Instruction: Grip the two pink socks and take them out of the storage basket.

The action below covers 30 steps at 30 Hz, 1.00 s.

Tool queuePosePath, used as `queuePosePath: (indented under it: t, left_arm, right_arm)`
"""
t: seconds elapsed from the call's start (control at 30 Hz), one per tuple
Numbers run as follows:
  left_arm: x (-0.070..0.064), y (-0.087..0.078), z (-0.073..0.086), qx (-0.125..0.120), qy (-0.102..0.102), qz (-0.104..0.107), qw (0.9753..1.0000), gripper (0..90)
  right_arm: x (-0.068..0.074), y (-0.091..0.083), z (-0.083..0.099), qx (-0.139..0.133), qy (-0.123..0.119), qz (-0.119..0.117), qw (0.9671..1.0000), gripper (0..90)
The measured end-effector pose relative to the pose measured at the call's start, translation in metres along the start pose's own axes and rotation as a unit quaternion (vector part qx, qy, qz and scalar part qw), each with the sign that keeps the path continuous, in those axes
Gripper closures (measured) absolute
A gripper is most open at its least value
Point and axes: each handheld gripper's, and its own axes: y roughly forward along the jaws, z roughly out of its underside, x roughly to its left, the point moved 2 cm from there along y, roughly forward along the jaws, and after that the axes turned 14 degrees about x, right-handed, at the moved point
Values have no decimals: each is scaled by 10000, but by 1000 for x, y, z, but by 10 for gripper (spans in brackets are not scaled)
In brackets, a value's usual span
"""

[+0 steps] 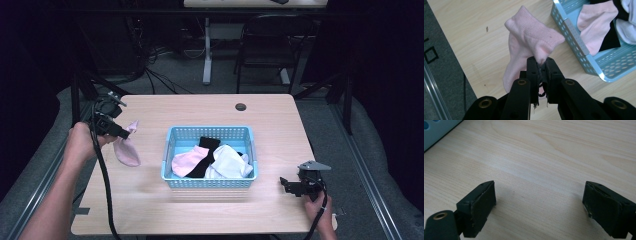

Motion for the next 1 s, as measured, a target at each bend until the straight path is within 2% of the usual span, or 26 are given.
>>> queuePosePath:
  t: [0.27,0.53,0.63,0.83,1.0]
  left_arm:
    - [12,20,10,132,-171,81,9997,839]
    - [21,45,15,374,-286,140,9988,839]
    - [23,54,17,469,-390,166,9980,839]
    - [27,76,19,565,-463,263,9970,839]
    - [29,86,21,577,-552,347,9962,839]
  right_arm:
    - [0,0,0,-2,0,-2,10000,109]
    - [0,0,0,-2,1,1,10000,109]
    - [0,0,0,-2,2,0,10000,109]
    - [0,0,0,-3,2,-2,10000,109]
    - [0,0,0,-1,0,0,10000,109]
